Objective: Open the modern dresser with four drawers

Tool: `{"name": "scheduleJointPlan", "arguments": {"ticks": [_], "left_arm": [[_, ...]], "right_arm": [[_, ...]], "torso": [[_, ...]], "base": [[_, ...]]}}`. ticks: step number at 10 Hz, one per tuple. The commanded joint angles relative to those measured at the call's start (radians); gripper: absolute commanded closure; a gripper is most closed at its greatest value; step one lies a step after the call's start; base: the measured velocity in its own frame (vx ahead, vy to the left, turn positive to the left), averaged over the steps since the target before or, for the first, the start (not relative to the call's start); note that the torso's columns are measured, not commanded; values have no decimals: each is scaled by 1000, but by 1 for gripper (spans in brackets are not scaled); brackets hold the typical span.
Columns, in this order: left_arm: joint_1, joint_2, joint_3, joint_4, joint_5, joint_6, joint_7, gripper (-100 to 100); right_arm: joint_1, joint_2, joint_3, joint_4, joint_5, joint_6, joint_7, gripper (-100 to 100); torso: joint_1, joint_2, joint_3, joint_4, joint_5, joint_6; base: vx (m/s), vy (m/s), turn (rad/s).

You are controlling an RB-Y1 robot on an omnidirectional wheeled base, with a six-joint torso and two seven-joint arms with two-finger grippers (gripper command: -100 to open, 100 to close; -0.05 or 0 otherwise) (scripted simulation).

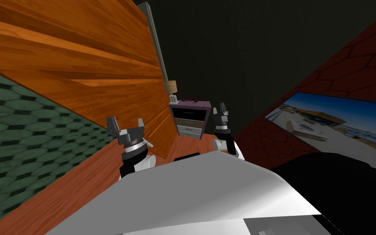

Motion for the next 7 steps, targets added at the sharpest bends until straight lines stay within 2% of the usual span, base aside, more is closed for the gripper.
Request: {"name": "scheduleJointPlan", "arguments": {"ticks": [1, 7], "left_arm": [[0, 0, 0, 0, 0, 0, 0, 0], [0, 0, 0, 0, 0, 0, 0, 0]], "right_arm": [[0, 0, 0, 0, 0, 0, 0, 0], [0, 0, 0, 0, 0, 0, 0, 0]], "torso": [[0, 40, -82, 41, 0, 0], [0, 470, -939, 470, 0, 0]], "base": [[0, 0, 0], [0, 0, 0]]}}
